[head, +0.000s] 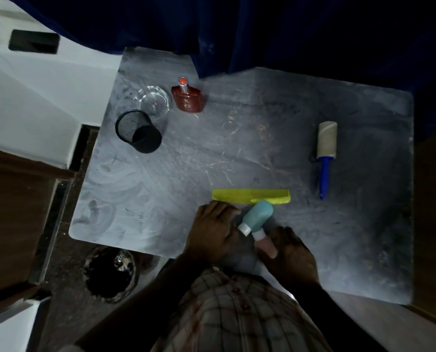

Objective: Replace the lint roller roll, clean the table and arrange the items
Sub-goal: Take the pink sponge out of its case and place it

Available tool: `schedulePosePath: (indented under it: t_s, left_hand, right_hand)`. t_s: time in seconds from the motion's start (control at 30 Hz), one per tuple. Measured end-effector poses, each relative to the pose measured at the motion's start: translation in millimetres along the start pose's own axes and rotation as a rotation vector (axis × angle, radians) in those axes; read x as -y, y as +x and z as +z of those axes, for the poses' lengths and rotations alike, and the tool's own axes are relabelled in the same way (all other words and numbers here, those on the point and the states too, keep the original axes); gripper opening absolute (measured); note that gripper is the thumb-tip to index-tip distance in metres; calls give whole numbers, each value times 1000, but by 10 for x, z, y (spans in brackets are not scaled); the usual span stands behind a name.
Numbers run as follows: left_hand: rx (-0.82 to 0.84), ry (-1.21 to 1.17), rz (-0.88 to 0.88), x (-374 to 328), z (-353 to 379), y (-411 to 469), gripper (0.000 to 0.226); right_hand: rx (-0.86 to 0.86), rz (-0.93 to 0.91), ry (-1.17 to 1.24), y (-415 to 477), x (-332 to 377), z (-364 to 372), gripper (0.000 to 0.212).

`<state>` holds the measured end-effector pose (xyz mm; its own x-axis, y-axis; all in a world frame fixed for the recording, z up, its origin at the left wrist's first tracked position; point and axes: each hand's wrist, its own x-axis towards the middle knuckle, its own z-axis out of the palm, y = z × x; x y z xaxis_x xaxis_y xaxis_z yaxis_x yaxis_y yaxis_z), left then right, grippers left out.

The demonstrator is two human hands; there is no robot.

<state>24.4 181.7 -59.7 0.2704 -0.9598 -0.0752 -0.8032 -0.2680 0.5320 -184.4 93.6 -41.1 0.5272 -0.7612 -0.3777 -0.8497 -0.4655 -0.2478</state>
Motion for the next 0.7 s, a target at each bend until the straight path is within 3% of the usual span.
schedulePosePath:
  t_s: [0.27,0.4,0.47,0.6,0.7]
  left_hand:
    - [43,7,-16,-109,63,-37,36]
    - [27,-8,-5,-152,73,-52,36]
    - [19,-19,8,-172,62,-59,37]
    - [31,-41,-1,-237,5,-37,39]
    - [24,-141,-17,-308,-43,-4,39]
  right_hand:
    - [-34,4,-29,27,-20,106,59]
    - [163,-40,-236,40,-38,126,72]
    - [182,-44,-275,32,-47,118,72]
    - [2,43,-62,-34,-50,39,45]
    - [-104,98,148,-37,-66,-79,38]
